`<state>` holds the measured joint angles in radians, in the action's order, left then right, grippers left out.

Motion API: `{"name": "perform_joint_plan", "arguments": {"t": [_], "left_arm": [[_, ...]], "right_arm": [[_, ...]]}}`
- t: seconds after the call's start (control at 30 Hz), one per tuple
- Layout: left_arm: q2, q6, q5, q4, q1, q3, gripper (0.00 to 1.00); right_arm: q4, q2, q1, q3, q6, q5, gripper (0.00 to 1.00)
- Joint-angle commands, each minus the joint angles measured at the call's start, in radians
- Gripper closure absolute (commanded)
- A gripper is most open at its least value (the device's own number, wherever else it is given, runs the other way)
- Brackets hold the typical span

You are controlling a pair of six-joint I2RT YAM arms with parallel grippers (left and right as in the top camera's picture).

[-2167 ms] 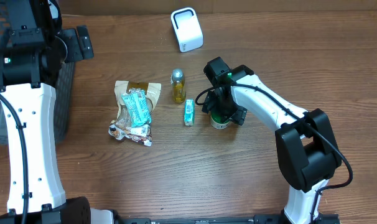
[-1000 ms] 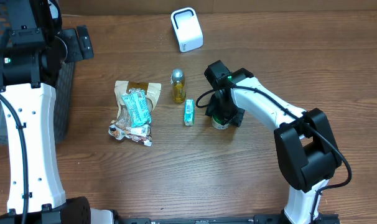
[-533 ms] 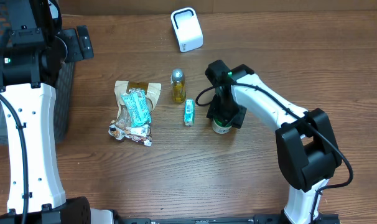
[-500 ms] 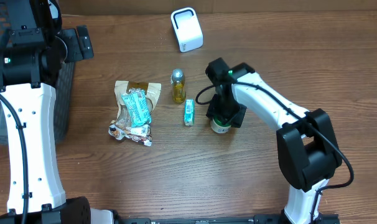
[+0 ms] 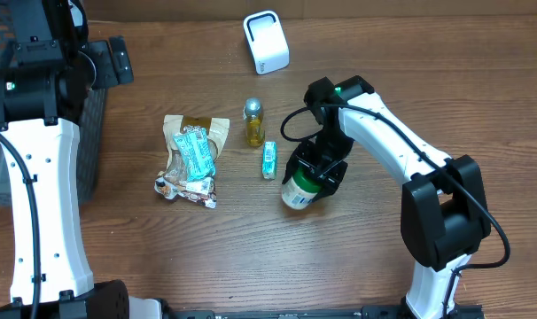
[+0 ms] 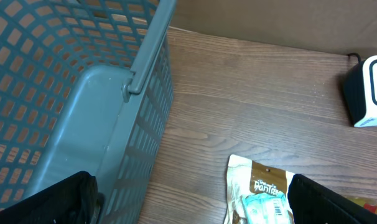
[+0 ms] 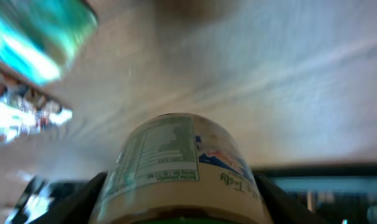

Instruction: Scan the item barcode

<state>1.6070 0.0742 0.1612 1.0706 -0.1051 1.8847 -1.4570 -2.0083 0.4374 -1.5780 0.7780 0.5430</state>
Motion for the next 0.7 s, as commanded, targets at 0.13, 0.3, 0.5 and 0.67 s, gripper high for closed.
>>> {"name": "perform_joint_plan", "arguments": {"t": [0.13,0.3,0.5,0.67], "left_arm": [[0.003,-0.015,-0.002,0.0,0.001,0.0,0.0],[0.003,-0.015,-0.002,0.0,0.001,0.0,0.0],[0.003,-0.015,-0.002,0.0,0.001,0.0,0.0],[0.003,-0.015,-0.001,0.0,0.001,0.0,0.0]], "right_arm": [[-0.093,0.0,0.0,-0.023,0.0,0.171,0.48],[-0.131,0.0,0.0,-0.023,0.0,0.216,0.49],[-0.147,0.0,0.0,-0.023,0.0,0.224,0.49],[-0.146,0.0,0.0,-0.023,0.0,0.264,0.49]]}}
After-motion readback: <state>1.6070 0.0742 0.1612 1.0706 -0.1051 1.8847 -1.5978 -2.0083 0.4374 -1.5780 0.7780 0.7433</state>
